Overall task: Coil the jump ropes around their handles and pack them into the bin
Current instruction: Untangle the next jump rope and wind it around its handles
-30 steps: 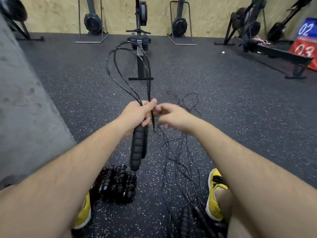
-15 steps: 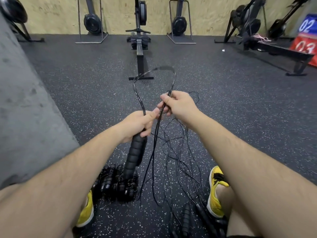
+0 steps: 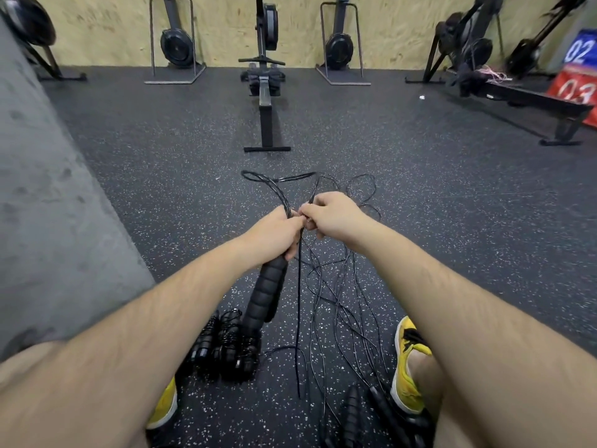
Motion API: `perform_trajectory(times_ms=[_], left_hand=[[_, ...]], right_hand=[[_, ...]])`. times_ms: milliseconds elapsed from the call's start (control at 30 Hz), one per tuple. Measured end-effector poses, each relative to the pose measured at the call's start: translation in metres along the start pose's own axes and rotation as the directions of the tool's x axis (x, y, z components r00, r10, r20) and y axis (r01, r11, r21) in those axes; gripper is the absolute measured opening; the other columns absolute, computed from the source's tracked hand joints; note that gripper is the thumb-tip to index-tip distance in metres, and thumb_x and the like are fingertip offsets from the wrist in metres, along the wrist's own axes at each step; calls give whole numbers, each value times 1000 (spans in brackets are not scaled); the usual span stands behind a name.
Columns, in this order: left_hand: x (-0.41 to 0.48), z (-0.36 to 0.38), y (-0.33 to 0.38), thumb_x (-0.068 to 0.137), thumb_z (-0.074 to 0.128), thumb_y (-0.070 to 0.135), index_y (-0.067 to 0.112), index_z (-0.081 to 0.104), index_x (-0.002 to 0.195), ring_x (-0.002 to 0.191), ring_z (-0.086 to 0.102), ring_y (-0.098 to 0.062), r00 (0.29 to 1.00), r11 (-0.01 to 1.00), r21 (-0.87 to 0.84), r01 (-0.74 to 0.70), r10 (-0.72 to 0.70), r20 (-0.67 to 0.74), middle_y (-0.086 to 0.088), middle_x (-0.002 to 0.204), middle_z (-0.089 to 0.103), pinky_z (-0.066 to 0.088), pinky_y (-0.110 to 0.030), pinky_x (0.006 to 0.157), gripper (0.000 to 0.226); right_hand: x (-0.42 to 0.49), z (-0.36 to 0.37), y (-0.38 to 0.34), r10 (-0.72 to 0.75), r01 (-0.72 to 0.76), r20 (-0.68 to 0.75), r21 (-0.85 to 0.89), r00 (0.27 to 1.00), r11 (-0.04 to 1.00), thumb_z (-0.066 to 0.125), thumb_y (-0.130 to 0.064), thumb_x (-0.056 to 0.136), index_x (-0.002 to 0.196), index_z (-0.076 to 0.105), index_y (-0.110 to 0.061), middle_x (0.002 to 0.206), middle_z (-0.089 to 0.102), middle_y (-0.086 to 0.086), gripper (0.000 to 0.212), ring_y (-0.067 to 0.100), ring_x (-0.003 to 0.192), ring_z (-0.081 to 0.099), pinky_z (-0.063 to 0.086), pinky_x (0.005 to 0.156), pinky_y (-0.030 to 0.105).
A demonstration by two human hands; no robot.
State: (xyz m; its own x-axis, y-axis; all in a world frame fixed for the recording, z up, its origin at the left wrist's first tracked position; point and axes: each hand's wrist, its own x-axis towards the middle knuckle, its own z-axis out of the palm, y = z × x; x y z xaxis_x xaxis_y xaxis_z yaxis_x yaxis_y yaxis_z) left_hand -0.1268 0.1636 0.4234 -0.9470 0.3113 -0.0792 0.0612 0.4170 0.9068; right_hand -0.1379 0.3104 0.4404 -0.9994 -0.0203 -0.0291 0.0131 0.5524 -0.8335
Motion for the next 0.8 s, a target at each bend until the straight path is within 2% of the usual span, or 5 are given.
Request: perform_trajectory(times_ms=[233,367,500,633,800], left_hand=[[1,-8,3,102,38,17,10,54,99,49,49,-20,983,990,-141,12,-37,-178,5,47,50,46,-40,72,18],[2,-15,13,109,33,19,9,54,97,46,43,-17,980,944,-322,-77,12,-198,10,49,40,39,-31,59,26],[0,-22,22,111,31,19,6,51,102,44,39,-13,981,857,-502,-115,19,-191,7,51,33,36,-29,54,25],[-3,-30,25,111,33,20,5,52,104,45,39,-12,981,730,-673,-119,-19,-194,7,53,33,34,-30,59,25],[-4,-31,27,110,35,23,4,52,106,60,59,-20,986,719,-691,-70,-56,-158,-2,67,50,51,-36,72,26]], right_hand=[[-9,5,1,-39,6,-48,-550,998,835,60,-39,93,77,58,-10,81,63,10,33,31,79,60,41,66,28],[-22,6,-14,-59,61,18,-152,998,986,61,-27,86,103,58,-16,101,69,4,21,25,86,64,51,72,36],[-34,13,-16,-26,-32,314,178,949,984,71,-37,72,136,41,-25,114,67,-2,72,19,108,65,50,87,40],[-40,20,-10,-19,-65,410,190,912,980,87,-51,59,144,29,-33,124,64,-6,104,12,111,65,51,96,37],[-48,34,-10,-79,96,204,-75,976,993,71,-26,79,126,39,-22,104,59,0,57,17,82,60,48,67,31]])
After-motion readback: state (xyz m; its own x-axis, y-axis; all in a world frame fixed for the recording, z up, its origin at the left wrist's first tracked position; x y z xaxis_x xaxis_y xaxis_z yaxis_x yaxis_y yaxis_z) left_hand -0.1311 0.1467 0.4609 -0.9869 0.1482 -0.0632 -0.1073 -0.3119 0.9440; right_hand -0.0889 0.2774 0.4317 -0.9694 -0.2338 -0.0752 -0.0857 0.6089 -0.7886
